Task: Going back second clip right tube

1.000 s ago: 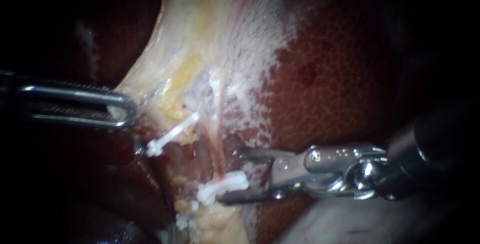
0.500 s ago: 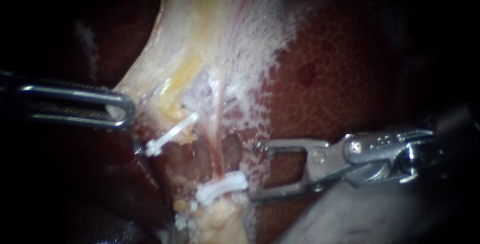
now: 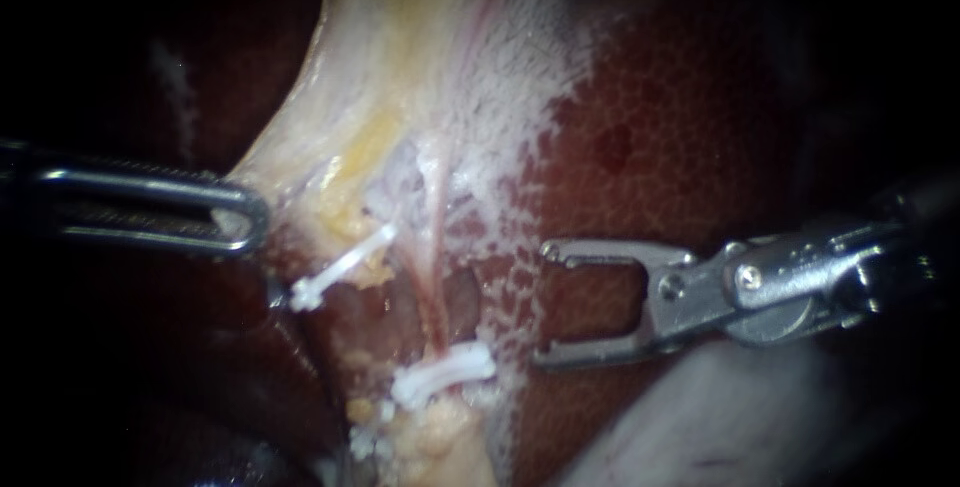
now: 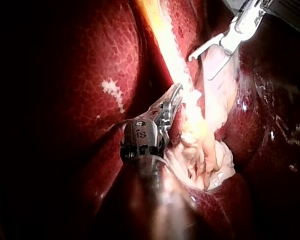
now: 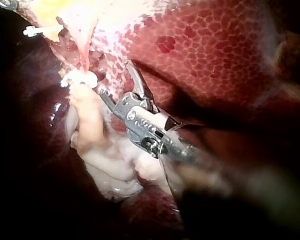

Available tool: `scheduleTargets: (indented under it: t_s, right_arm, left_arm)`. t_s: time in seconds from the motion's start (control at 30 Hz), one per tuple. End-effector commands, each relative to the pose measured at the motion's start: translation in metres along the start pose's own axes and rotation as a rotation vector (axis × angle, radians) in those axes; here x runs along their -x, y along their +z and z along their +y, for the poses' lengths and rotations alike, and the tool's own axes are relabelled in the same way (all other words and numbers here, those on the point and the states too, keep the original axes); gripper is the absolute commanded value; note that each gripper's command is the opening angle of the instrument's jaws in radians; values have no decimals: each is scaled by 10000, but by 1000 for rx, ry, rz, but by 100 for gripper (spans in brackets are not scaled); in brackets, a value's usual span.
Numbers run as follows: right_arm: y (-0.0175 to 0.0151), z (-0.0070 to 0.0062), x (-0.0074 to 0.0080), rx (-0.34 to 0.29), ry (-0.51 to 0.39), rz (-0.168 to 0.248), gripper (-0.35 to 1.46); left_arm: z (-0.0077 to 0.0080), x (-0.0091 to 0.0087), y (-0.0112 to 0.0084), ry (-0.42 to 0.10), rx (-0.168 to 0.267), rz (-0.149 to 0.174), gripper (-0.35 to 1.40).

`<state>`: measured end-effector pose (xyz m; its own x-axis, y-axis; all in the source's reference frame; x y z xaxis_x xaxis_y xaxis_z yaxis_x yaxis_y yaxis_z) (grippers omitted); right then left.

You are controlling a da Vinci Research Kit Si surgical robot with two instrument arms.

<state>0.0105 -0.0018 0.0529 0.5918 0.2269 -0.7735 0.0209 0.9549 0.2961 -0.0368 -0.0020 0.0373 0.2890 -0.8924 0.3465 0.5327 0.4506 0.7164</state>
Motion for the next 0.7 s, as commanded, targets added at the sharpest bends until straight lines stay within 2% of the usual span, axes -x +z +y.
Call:
scheduleTargets:
  t_s: [0.03,0.2,0.47,0.6,0.7]
  right_arm:
    - [-3,1,-1,3,5,-1,60]
    - [-13,3,-2,3,12,-1,60]
    - [-14,-2,-5,3,11,-1,60]
    - [-14,-3,-6,-6,11,0,60]
    - [-14,-4,-5,-9,10,1,60]
  left_arm:
    - [0,0,0,0,0,0,-35]
    - [1,0,1,0,0,0,-35]
    - [4,-3,4,2,1,-1,-35]
    - [10,-4,8,3,0,-1,-35]
    - [22,-9,15,7,1,-1,-35]
